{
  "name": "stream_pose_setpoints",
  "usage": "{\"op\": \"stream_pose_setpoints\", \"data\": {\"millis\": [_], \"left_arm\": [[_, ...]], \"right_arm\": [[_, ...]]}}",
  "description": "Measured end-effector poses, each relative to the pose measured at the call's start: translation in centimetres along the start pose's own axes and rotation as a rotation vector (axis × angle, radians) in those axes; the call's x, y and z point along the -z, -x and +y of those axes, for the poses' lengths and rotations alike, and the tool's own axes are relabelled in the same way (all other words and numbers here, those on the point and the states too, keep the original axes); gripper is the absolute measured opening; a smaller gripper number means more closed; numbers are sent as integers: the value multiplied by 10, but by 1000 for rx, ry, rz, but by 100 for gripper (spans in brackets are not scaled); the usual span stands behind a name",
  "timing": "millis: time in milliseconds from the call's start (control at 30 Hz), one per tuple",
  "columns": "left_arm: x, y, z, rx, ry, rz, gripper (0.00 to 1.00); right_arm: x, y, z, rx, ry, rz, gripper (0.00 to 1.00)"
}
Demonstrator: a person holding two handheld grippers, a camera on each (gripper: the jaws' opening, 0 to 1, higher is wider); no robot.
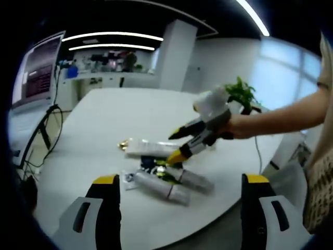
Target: Arrange the skincare products in the storage area until every visible bottle or jar stands upright without overlapping.
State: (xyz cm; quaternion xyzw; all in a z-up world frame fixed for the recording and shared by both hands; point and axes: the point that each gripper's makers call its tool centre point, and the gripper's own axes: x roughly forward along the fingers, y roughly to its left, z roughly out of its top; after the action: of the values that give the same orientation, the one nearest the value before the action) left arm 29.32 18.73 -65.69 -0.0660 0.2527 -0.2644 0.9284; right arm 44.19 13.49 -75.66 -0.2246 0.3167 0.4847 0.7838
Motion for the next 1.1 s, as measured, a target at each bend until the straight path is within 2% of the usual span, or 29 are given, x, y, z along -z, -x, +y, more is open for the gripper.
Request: {"op": "stream_pose_setpoints", "data": {"millis": [200, 433, 533, 567, 600, 667, 767, 1033, 1100], "left_arm": [[2, -1, 0, 3, 6, 8, 93], [2, -1, 0, 7, 13, 11, 93], [2, -1, -1, 12, 11, 14, 93], [2, -1, -1, 12, 11, 14, 93], [3, -1, -1, 12, 12, 14, 93], [2, -1, 0, 8, 14, 11, 93], [2, -1, 1, 5, 15, 10, 93], [2, -1, 0, 6, 3, 13, 93], [2, -1, 1, 4, 2, 10, 93]], "right_arm": [[4, -16, -4, -5, 17, 43, 54], [0, -26, -1, -23, 20, 56, 47], [-3, -27, -1, -23, 9, 54, 39], [-3, -26, -7, 11, 16, 58, 34], [-3, -27, -4, -9, 10, 58, 34], [-3, -27, -5, -6, 5, 59, 33], [-4, -26, -5, 13, 55, 50, 32], [-4, -22, -5, 14, 40, 57, 30], [-4, -19, -4, 10, 13, 48, 30]]}}
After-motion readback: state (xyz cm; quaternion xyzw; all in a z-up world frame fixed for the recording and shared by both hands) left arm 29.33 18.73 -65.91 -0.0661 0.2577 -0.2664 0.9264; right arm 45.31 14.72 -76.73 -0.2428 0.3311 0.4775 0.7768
